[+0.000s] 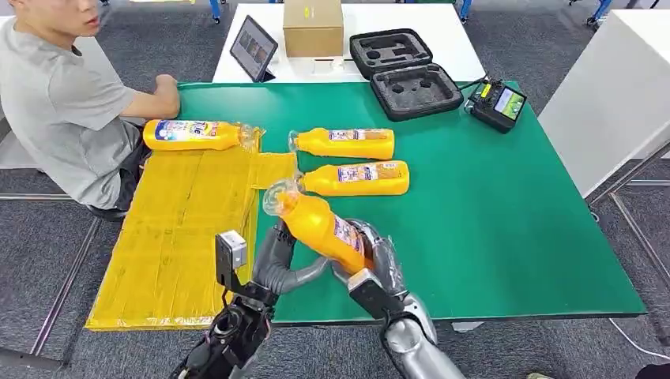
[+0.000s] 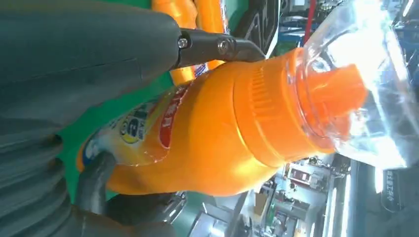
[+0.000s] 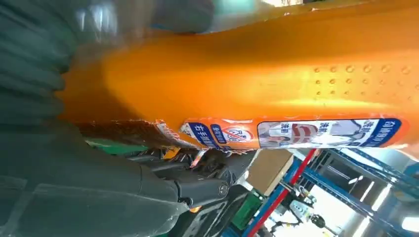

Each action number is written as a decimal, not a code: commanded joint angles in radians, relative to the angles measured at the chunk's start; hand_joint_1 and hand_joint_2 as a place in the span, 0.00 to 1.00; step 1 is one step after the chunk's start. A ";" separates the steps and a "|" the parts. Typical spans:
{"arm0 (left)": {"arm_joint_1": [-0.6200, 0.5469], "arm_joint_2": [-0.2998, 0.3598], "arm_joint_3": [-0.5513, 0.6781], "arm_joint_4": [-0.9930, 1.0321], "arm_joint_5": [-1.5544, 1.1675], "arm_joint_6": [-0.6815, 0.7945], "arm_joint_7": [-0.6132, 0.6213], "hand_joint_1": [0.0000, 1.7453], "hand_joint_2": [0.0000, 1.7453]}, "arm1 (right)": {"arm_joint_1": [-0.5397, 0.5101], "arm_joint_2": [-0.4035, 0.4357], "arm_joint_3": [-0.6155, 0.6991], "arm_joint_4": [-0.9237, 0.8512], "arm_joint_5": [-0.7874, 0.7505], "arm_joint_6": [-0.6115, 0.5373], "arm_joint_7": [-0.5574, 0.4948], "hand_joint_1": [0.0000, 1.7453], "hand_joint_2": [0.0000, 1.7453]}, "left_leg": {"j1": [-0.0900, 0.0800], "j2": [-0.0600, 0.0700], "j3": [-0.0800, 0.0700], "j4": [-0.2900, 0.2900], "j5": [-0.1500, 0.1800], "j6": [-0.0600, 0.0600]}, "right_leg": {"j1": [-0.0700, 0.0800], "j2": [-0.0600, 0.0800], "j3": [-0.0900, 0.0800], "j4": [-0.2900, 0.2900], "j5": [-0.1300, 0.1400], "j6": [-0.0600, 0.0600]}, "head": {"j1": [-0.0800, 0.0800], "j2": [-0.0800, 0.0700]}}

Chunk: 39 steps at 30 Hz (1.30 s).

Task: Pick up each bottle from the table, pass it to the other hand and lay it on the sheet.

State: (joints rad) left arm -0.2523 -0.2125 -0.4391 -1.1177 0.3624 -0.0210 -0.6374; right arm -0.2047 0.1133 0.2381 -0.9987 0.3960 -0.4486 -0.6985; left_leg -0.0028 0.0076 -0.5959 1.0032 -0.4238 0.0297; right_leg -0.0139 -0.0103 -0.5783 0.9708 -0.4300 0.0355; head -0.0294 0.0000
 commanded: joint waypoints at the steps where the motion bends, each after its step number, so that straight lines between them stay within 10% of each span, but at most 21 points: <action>1: -0.092 -0.015 -0.040 0.156 0.009 -0.008 0.017 0.00 1.00 | -0.058 0.017 0.063 0.100 -0.008 0.000 0.000 1.00 1.00 | 0.001 0.000 0.002 0.000 -0.001 -0.001 | 0.001 0.000 0.002 -0.001 0.000 -0.001 | 0.000 0.000; 25: -0.171 -0.046 -0.060 0.343 0.019 0.025 -0.015 0.00 1.00 | -0.090 0.009 0.133 0.143 -0.062 -0.018 0.000 1.00 1.00 | 0.002 0.000 0.003 0.000 -0.001 -0.002 | 0.002 0.001 0.004 -0.001 -0.001 -0.002 | 0.000 0.000; 26: -0.172 -0.046 -0.059 0.342 0.019 0.026 -0.016 0.08 1.00 | -0.090 0.010 0.135 0.144 -0.062 -0.018 0.000 1.00 1.00 | 0.001 0.000 0.001 0.000 0.000 -0.001 | 0.001 0.001 0.001 0.000 0.000 -0.001 | 0.000 0.000; 27: -0.171 -0.048 -0.054 0.340 0.022 0.032 -0.023 0.84 1.00 | -0.089 0.012 0.139 0.147 -0.062 -0.018 0.000 1.00 1.00 | 0.001 0.000 0.002 0.000 -0.001 -0.002 | 0.001 0.001 0.002 0.000 -0.001 -0.002 | 0.000 0.000; 28: -0.169 -0.049 -0.048 0.339 0.024 0.042 -0.028 0.94 1.00 | -0.088 0.014 0.142 0.151 -0.061 -0.020 0.000 1.00 1.00 | 0.001 0.000 0.001 0.000 0.000 -0.001 | 0.001 0.001 0.001 0.000 0.000 -0.001 | 0.000 0.000; 39: -0.157 -0.049 -0.017 0.285 0.042 0.079 -0.056 1.00 1.00 | -0.091 0.001 0.163 0.193 -0.063 -0.046 0.000 1.00 1.00 | 0.002 0.000 0.003 0.000 -0.001 -0.002 | 0.001 0.001 0.003 0.000 -0.001 -0.002 | 0.000 0.000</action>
State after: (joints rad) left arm -0.3818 -0.2605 -0.4696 -0.8530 0.3960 0.0488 -0.6882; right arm -0.2599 0.1270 0.3437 -0.8892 0.3346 -0.4849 -0.6966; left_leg -0.0029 0.0074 -0.5967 1.0033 -0.4235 0.0299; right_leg -0.0139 -0.0108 -0.5788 0.9709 -0.4300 0.0356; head -0.0298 0.0000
